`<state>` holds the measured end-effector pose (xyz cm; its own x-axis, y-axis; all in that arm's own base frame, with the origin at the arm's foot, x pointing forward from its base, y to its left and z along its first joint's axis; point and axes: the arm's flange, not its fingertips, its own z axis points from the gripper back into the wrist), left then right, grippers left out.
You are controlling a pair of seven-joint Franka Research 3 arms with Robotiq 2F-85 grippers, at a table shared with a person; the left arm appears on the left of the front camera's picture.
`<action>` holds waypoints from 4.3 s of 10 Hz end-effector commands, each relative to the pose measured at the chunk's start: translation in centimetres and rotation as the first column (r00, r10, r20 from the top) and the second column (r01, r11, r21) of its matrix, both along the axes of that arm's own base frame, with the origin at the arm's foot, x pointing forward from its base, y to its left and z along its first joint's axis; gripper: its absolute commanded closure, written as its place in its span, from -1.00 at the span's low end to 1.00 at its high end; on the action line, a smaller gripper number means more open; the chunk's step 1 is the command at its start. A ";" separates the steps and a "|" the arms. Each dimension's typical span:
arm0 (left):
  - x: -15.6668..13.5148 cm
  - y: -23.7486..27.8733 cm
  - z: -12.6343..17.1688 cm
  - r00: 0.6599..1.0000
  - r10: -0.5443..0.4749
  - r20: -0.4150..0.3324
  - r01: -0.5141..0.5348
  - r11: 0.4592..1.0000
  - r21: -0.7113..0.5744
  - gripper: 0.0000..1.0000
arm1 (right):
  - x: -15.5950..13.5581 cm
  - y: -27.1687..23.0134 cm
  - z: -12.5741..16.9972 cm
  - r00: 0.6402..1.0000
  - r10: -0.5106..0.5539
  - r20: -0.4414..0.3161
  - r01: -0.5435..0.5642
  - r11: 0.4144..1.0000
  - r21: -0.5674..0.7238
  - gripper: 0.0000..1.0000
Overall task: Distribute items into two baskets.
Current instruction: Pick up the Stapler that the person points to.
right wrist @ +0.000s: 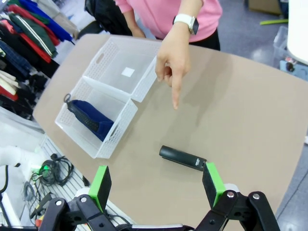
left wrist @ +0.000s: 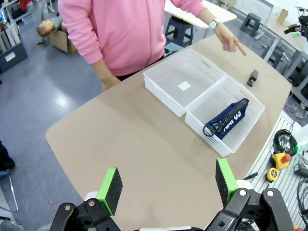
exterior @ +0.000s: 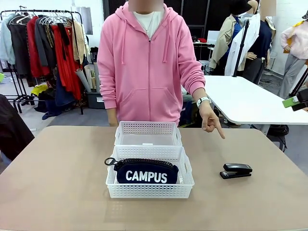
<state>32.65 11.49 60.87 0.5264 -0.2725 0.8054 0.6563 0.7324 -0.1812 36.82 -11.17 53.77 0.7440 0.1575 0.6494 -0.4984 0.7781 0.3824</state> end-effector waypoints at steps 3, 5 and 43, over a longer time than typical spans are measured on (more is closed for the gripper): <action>0.1 0.0 0.1 1.000 0.000 0.006 0.000 1.000 0.002 -1.00 | 4.9 2.9 0.5 0.996 0.081 -0.029 -0.085 0.981 -0.175 -1.00; 0.1 0.0 0.1 1.000 0.000 0.006 0.000 1.000 0.002 -1.00 | 6.6 4.6 -0.7 0.982 0.176 -0.065 -0.187 0.940 -0.285 -1.00; 0.1 0.0 0.1 1.000 0.000 0.006 0.000 1.000 0.002 -1.00 | 10.7 15.4 -22.6 0.278 0.898 -0.342 -0.874 0.089 -0.477 -1.00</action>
<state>32.68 11.51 60.85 0.5293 -0.2737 0.8031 0.6531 0.7356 -0.1798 46.92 4.39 31.16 -0.1709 0.9663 0.1924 -0.9733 -0.1959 0.1193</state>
